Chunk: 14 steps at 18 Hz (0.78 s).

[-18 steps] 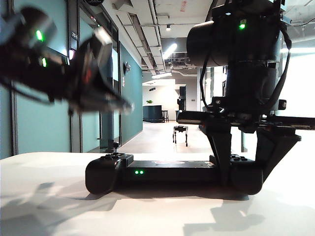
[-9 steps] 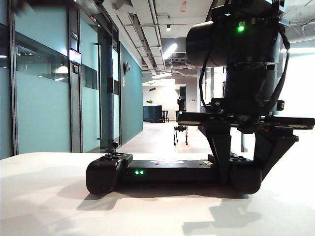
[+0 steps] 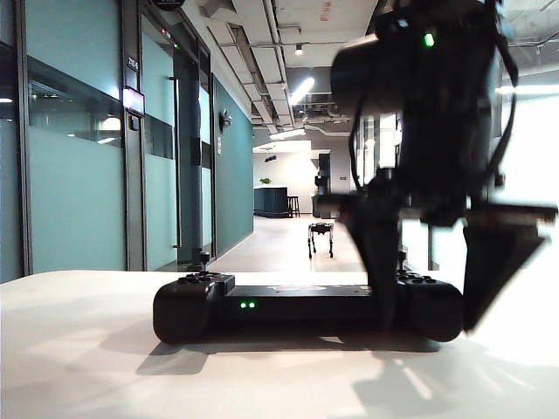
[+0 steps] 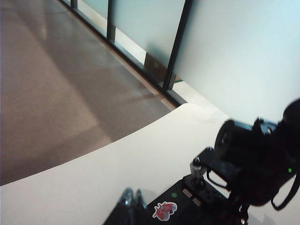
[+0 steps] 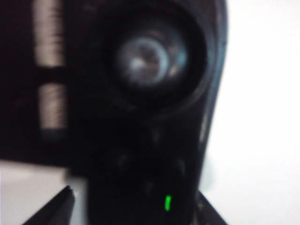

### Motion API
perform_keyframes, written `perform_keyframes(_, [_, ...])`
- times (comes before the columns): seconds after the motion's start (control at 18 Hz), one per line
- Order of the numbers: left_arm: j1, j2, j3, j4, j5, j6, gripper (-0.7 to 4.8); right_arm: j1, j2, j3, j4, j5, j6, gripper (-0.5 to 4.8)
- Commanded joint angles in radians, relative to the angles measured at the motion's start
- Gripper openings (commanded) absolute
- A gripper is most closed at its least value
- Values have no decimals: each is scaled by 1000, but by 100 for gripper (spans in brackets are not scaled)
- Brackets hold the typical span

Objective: Push the left joystick on the remote control sitting on the white table forward to make the robot dog walk in a straight line until it approaches the door.

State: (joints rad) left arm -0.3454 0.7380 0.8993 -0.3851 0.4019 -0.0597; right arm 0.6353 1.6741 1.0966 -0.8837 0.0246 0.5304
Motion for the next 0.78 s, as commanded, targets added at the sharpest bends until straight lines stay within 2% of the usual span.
perform_keyframes(0.06, [0,-57,3,-33,-21,0,-5,2,-35,83,-91,0,-42,341])
perform_keyframes(0.17, [0,-94,2,-57,-34,0,-5,2,-84,127,-121,-2,-53,332])
perform_keyframes(0.22, [0,-115,2,-76,-62,0,-5,2,-120,146,-135,-1,-63,290])
perform_keyframes(0.33, [0,-150,2,-129,-90,0,-5,2,-212,161,-142,-1,-65,78])
perform_keyframes(0.39, [0,-164,2,-158,-101,0,-5,2,-263,161,-137,3,-65,4])
perform_keyframes(0.5, [-1,-190,-5,-206,-128,0,-5,2,-351,161,-125,38,-89,-8])
perform_keyframes(0.56, [-1,-209,-21,-205,-129,0,-5,3,-393,160,-111,90,-130,-8])
perform_keyframes(0.67, [-1,-265,-95,-173,-142,-1,-5,5,-463,153,-47,194,-233,-7])
perform_keyframes(0.78, [-1,-313,-165,-135,-171,-1,-5,5,-529,105,77,217,-300,-7])
